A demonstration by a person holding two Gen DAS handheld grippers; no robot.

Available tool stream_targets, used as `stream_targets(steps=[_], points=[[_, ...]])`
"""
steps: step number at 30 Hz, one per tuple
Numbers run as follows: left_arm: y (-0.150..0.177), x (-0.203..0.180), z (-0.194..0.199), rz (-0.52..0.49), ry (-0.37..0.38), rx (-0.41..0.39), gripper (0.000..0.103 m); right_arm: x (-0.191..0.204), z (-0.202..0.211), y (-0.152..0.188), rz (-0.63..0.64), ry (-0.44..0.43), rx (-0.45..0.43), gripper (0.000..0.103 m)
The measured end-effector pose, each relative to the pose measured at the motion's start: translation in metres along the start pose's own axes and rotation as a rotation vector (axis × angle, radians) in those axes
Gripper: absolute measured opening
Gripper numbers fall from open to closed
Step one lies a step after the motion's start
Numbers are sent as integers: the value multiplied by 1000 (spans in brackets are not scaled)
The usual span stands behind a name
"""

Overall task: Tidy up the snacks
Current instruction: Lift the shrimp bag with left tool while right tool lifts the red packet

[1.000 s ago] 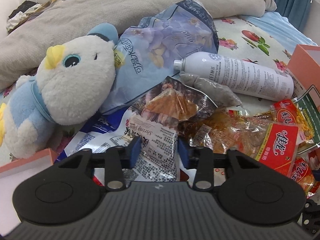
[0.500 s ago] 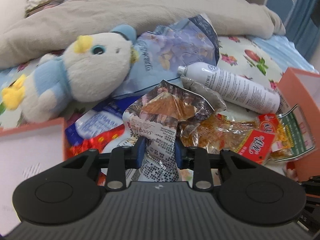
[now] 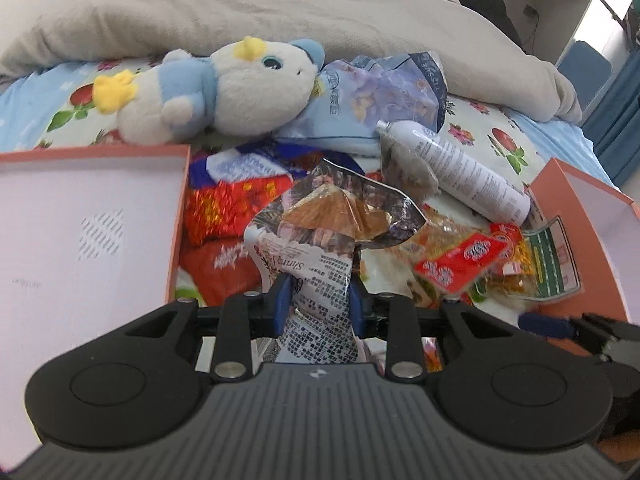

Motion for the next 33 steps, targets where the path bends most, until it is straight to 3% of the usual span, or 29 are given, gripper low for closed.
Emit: stream_targets(steps=[4,8,15,17,22,33], points=[[14,1,11,27,10,-4,34,11,-11,0,14,14,-3,90],[23,0,18,39,13,-8,34,23,-35,1,41,36,39,90],[38,0,33,73,22,-23,34,42,-52,5,125,73,36,90],[43,-1,38,76,20,-25,34,49,-51,7,174,82,7,88],[51,0,50,98,15,-32,34,52,-44,5,182,84,-15,55],[55,-8,49,99,43,-24,34,32,-13,17,134,82,-17,52]])
Point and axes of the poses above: each gripper's, at about its wrist camera, not at the fingertips, and z roughly against the way its jaws point, x to its left, y to its underside, the point moved 1 cm from there along -z, roughly the way its jaws point, and after that the axes turned 15 degrees about y, right-handed, at the moved point
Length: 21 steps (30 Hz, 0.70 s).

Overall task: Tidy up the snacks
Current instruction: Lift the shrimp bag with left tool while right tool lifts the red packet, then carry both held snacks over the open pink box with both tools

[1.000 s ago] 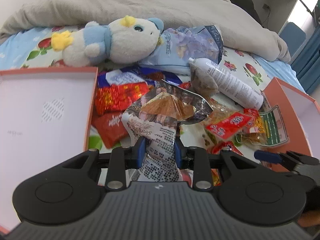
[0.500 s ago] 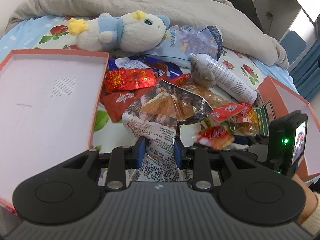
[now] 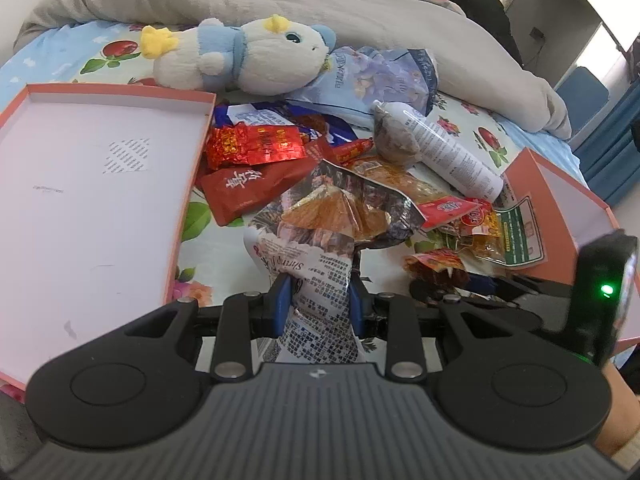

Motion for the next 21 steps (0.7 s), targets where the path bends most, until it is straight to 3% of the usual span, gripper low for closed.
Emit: stream_targets(steps=[5,21], points=[[-7,-12,4,-21,2,-5,34,-14,28,-2,-43,-7,-12,52],[-59,-76,30,-104,79,-85,35,-65,130,-55,-150,-15,-201,53]])
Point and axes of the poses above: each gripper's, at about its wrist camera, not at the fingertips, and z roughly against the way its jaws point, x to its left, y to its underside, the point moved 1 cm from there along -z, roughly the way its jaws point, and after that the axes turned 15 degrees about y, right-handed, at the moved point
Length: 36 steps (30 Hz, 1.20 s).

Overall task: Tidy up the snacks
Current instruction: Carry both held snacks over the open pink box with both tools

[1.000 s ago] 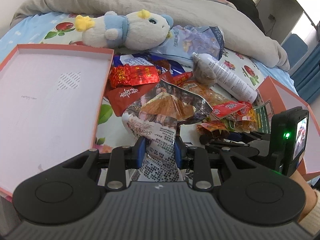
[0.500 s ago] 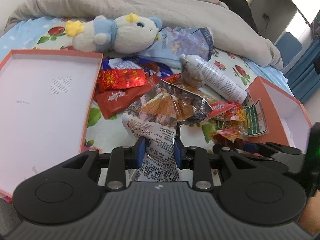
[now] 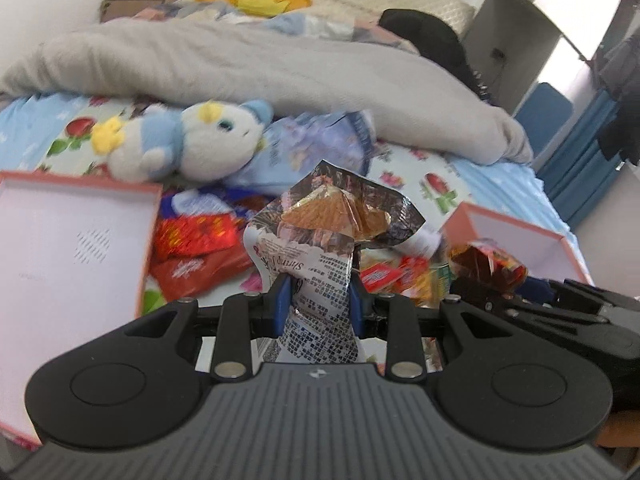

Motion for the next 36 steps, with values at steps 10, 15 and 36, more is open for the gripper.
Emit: stream_targets(steps=[10,15,36], points=[[-35,-55,-8,-94,74,-33,35,-39,27,-32,-54,60,-93,53],[-49,-82,-18,-134,120,-31,35,-58,35,-41,-73,103,-128,53],[-58,-189,-130,-211,313,144,35,-170,13,-18,-227,347,-16,53]])
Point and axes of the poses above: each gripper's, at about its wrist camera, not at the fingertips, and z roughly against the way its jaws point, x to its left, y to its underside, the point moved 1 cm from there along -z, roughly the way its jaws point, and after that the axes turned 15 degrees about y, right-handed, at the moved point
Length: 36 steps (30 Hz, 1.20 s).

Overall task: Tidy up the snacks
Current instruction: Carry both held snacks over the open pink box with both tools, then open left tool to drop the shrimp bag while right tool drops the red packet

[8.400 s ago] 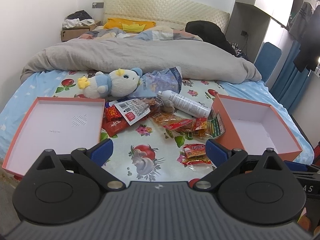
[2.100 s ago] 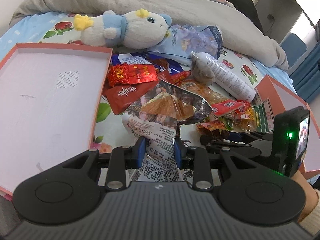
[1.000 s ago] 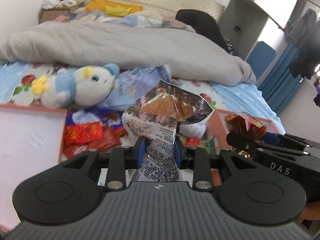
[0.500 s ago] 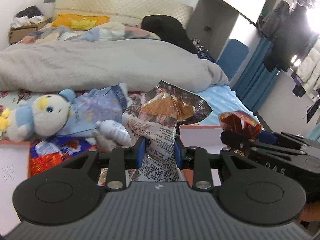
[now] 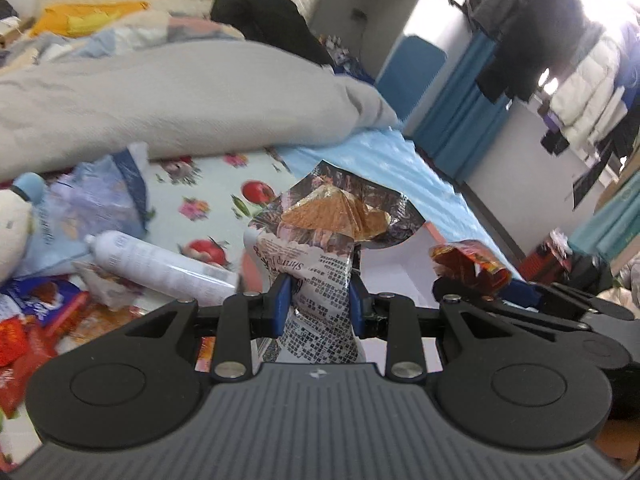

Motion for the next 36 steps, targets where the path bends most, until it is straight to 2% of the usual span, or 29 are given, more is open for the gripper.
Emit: stream_targets(steps=[7,12,15,23,25,27,28,29,33,36], points=[[11,-6,-58,6,26,135,35,-22,-44,26,-11,45,130,53],[19,-10,-90,-18,16,201,35,-34,-65,44,-26,53,207,54],[22,-6,-99,5,27,232,35,-37,-75,55,-32,55,247,54],[29,-5,-110,16,23,262,37,-49,-88,70,-56,52,301,58],[29,-6,-110,13,41,260,51,-50,-87,70,-58,52,302,59],[28,-6,-109,17,34,258,57,-50,-86,69,-57,50,303,63],[27,-6,-109,12,22,256,65,-50,-85,69,-54,55,300,62],[26,-6,-108,7,16,254,67,-50,-85,68,-53,58,300,60],[23,-4,-96,11,23,231,67,-52,-80,63,-70,48,294,70],[21,-5,-83,2,23,209,67,-52,-72,57,-77,49,267,70]])
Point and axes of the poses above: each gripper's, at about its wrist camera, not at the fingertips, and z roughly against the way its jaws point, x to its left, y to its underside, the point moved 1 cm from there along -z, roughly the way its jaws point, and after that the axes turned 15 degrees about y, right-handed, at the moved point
